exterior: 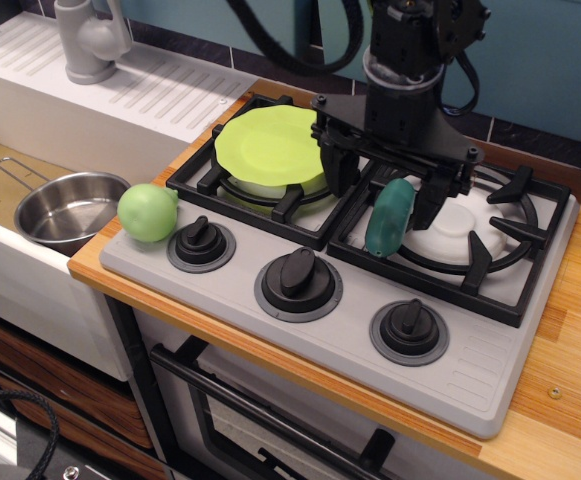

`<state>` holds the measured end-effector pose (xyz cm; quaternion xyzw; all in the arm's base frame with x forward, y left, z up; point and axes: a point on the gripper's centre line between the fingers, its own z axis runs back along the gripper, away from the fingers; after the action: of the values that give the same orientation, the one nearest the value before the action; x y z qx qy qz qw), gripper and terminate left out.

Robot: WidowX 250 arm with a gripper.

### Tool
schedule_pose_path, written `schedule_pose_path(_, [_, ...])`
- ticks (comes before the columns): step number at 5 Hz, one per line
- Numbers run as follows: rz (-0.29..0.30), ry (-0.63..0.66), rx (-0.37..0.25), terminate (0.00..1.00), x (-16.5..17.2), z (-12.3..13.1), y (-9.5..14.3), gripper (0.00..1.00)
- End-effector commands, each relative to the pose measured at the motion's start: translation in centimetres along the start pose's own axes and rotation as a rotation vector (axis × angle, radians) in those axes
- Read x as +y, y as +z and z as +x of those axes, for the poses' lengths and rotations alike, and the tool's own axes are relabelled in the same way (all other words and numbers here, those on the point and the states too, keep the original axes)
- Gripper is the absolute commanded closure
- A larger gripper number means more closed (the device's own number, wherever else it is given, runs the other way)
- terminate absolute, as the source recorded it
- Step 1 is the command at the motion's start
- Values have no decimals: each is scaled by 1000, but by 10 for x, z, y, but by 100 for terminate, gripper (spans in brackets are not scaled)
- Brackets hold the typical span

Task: Put cucumber on plate and pear in pot or pan in sink

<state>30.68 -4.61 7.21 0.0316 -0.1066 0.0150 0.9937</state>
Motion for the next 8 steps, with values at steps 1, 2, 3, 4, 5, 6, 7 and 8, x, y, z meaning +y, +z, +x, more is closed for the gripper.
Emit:
schedule_pose_path(1, [-12, -3, -65, 0, 1, 2, -6, 0])
schedule_pose_path(2, [-18, -2, -81, 0, -1, 2, -12, 0])
schedule_pose_path(3, [-26, -4, -98, 0, -3, 4, -19, 0])
schedule_pose_path(4, [-28, -5, -104, 0, -3, 5, -23, 0])
schedule_pose_path(5, [-26, -11, -96, 0, -3, 6, -22, 0])
schedule_pose_path(6, [-16, -12, -87, 0, -5, 6, -22, 100])
schedule_pose_path(7, [-28, -10, -78, 0, -5, 8, -18, 100])
schedule_pose_path(8, [-41, -14, -52, 0, -4, 12, -10, 100])
